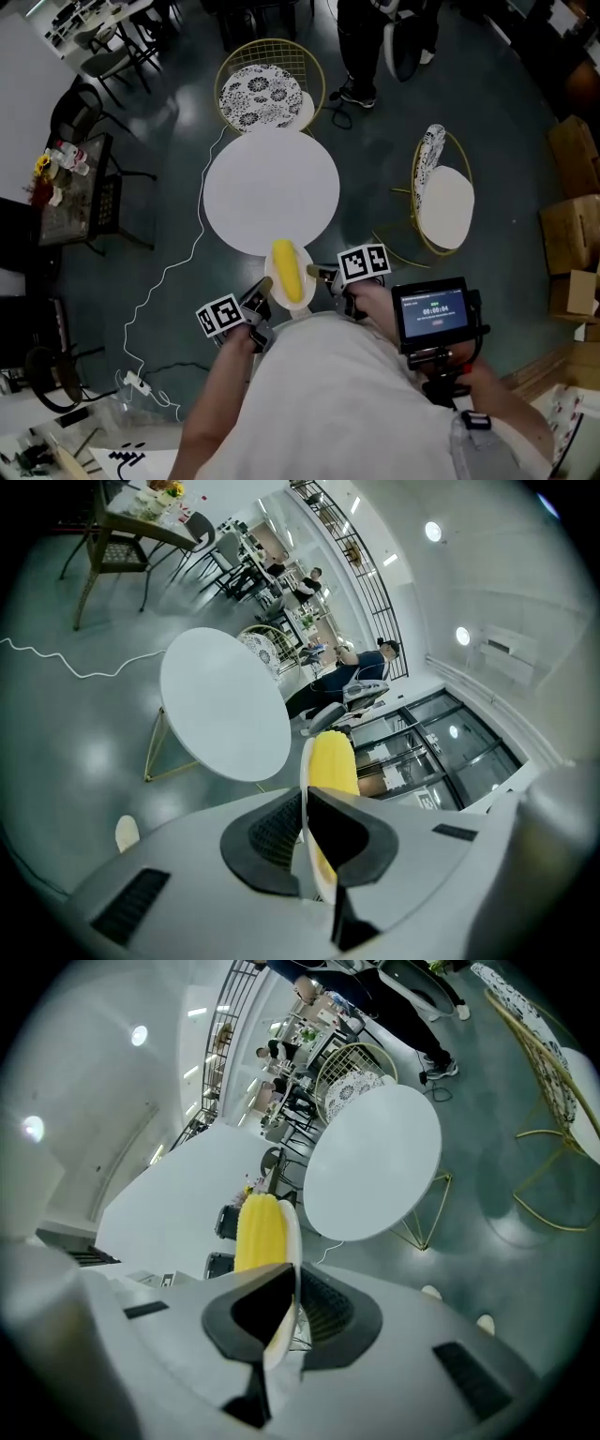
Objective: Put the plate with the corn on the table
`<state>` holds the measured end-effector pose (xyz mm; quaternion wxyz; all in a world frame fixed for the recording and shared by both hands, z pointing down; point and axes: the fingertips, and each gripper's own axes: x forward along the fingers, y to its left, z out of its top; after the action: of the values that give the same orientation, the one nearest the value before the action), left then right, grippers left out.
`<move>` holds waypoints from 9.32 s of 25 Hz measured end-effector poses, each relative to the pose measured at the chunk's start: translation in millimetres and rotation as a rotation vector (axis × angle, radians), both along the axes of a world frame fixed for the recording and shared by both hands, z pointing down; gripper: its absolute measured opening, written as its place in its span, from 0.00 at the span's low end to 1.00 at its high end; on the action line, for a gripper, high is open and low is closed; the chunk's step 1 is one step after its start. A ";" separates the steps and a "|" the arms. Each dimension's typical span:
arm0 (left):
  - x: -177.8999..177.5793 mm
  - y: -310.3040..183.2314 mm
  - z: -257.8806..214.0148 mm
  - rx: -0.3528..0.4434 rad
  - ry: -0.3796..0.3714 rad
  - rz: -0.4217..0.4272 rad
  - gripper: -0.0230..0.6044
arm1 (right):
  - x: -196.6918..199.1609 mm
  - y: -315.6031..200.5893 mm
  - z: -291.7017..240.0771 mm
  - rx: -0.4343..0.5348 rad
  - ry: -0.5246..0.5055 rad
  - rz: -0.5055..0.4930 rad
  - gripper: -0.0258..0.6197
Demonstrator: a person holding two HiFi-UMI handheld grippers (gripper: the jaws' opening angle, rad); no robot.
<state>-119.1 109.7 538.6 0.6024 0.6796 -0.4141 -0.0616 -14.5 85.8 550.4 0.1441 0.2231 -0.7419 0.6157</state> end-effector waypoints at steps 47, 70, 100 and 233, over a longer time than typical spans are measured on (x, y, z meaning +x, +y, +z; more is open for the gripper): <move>-26.0 -163.8 29.2 -0.049 -0.020 -0.055 0.08 | -26.3 -169.4 28.6 -0.026 0.000 -0.047 0.09; 1.0 -204.0 92.3 -0.137 -0.055 -0.057 0.08 | -1.6 -211.4 88.8 -0.052 0.012 -0.068 0.09; 2.8 -250.9 152.8 -0.162 -0.131 -0.179 0.08 | -3.0 -270.2 157.7 -0.047 0.078 -0.185 0.09; -15.9 -50.8 -33.0 0.384 -0.564 -0.208 0.05 | -10.5 -122.0 -35.1 0.575 0.063 -0.256 0.06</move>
<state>-134.9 59.0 505.6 0.3162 0.7249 -0.6119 -0.0095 -25.0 -36.2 515.3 0.1744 0.1786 -0.9028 0.3502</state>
